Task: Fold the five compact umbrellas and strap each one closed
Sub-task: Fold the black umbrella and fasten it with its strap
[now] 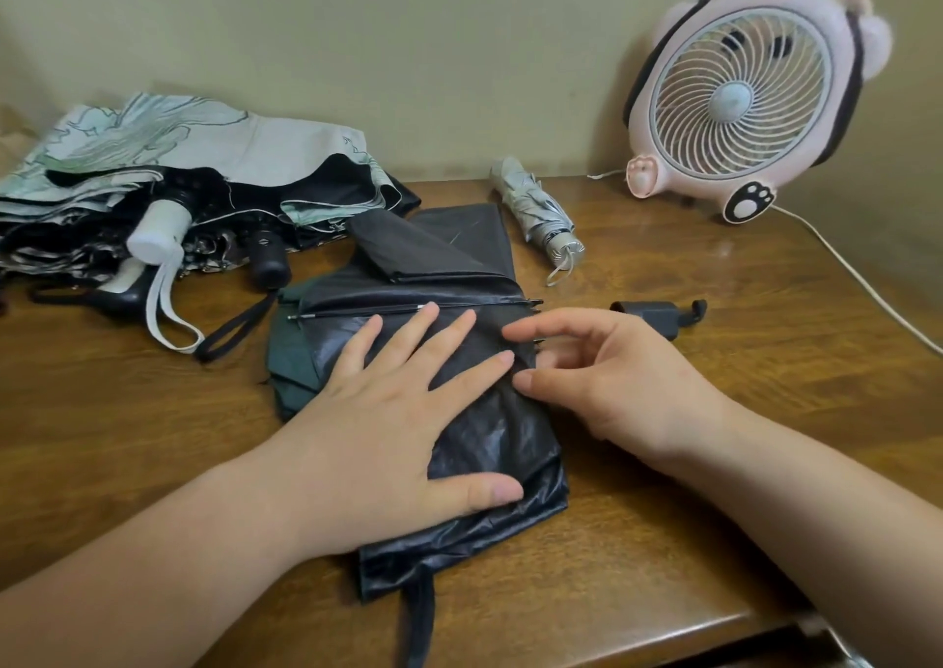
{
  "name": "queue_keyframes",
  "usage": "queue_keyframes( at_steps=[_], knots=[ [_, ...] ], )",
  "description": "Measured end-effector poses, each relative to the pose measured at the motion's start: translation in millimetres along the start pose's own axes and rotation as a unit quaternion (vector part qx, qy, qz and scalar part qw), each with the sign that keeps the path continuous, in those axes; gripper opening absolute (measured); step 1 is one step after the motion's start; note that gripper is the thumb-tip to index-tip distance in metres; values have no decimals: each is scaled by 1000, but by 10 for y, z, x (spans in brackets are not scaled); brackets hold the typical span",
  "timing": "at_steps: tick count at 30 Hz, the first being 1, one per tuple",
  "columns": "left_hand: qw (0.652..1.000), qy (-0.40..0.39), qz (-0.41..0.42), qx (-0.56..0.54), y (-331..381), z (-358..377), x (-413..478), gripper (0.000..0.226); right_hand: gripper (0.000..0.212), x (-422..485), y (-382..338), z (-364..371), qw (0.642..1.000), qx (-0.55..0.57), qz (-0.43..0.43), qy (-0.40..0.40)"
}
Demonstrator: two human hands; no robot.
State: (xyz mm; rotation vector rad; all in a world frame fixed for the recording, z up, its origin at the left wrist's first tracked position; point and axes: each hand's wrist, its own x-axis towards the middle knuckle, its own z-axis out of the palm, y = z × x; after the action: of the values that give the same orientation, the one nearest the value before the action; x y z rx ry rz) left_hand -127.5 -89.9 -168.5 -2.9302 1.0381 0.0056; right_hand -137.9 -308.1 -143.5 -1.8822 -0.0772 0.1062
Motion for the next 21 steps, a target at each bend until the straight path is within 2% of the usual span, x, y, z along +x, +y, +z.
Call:
queue_keyframes(
  at_steps=[6,9,15,19,21],
  knots=[
    [1000,9,3,-10,-3,25,-3,100,12,-64,47,-39,1000,10,25,10],
    [1000,5,-3,6,0,26,0,107,15,-44,19,-22,1000,-14,-10,12],
    [1000,-5,-8,2,10,0,-7,105,27,-197,104,-21,993,-51,-106,13],
    [1000,-10,-1,-3,2,-20,-19,98,25,-255,108,-7,998,15,-60,-5],
    [1000,-1,7,-15,-11,-33,-31,86,30,-270,84,-29,999,30,-28,-17]
  ],
)
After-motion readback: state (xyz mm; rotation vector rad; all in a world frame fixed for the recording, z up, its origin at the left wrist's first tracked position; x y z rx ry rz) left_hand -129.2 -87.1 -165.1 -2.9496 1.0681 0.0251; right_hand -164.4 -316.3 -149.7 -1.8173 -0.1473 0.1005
